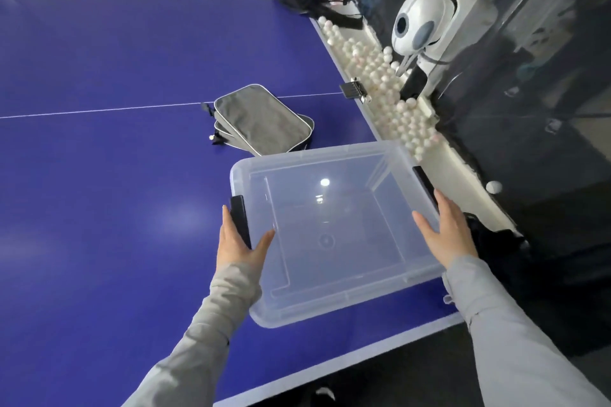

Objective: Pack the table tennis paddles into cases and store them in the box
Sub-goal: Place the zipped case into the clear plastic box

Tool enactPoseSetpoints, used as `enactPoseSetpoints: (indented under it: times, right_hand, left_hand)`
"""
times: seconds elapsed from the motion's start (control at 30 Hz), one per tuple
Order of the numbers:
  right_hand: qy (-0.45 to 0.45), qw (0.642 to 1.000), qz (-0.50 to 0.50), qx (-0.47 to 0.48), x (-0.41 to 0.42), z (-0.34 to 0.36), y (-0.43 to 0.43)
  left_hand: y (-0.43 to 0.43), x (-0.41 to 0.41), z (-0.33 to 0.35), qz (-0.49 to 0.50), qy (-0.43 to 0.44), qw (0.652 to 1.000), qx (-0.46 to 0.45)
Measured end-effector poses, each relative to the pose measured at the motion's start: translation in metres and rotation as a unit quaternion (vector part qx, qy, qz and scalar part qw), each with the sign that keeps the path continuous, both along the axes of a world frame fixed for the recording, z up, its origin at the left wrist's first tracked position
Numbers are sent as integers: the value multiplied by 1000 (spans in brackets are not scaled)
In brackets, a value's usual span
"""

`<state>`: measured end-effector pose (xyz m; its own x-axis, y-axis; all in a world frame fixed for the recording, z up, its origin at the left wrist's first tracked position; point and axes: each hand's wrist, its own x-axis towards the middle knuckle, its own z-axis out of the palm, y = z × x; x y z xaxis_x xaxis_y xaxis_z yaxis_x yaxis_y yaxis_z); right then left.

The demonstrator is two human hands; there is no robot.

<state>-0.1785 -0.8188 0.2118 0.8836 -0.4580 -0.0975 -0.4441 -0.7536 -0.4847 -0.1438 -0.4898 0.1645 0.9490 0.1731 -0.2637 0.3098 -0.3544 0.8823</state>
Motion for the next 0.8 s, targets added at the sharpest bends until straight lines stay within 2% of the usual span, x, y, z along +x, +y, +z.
enactPoseSetpoints:
  times: [0.2, 0.37, 0.53, 0.8]
  right_hand:
    - [72, 989, -43, 123, 47, -6, -40]
    - [74, 973, -3, 220, 63, -13, -62]
    - [37, 940, -12, 338, 62, -24, -70]
    - [28, 919, 6, 393, 67, -33, -79]
  left_hand:
    - [1, -5, -3, 72, 39, 994, -75]
    - [1, -4, -1, 106, 48, 976, -181]
    - [3, -5, -1, 127, 67, 967, -213]
    - [11, -3, -4, 94, 114, 964, -220]
